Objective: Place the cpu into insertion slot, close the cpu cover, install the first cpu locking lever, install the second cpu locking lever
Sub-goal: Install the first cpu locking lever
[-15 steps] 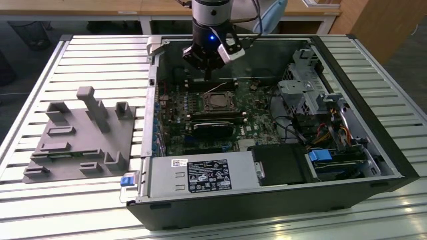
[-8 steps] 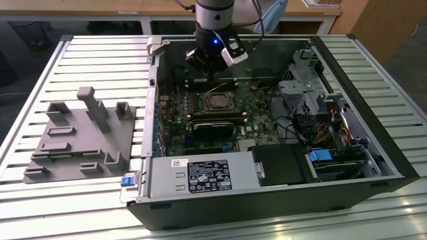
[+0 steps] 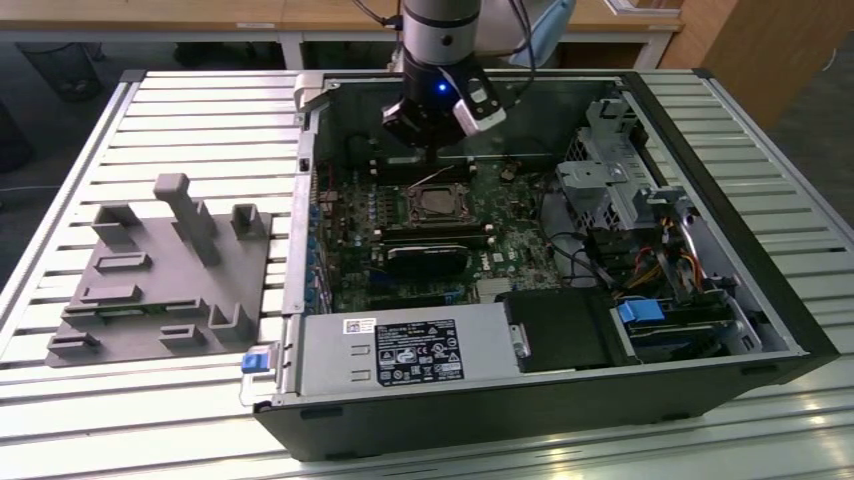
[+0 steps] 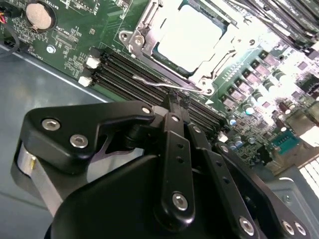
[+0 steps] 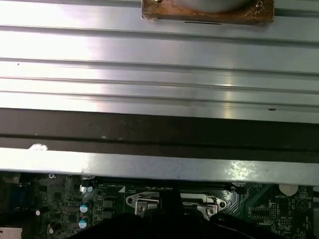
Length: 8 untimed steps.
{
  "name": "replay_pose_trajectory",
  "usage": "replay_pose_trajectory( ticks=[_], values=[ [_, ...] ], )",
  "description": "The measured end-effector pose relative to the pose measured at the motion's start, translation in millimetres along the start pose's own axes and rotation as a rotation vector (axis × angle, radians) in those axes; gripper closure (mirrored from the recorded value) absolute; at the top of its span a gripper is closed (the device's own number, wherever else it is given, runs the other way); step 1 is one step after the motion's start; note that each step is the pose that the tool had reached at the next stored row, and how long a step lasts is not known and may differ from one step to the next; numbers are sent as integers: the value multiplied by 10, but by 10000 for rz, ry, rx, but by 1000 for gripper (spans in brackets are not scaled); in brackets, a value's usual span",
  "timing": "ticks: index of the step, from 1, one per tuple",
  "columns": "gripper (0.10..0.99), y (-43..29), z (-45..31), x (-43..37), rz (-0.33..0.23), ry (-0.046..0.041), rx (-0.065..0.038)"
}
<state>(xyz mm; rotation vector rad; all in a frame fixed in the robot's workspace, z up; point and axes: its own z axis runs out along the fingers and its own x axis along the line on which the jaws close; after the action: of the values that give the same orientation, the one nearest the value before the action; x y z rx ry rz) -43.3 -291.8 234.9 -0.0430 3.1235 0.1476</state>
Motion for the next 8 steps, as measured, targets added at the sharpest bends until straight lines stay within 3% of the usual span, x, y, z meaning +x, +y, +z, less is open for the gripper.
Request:
replay_pose_trajectory(
  ticks=[8],
  values=[
    [980,-4,49,-18,-1,1,2]
  ],
)
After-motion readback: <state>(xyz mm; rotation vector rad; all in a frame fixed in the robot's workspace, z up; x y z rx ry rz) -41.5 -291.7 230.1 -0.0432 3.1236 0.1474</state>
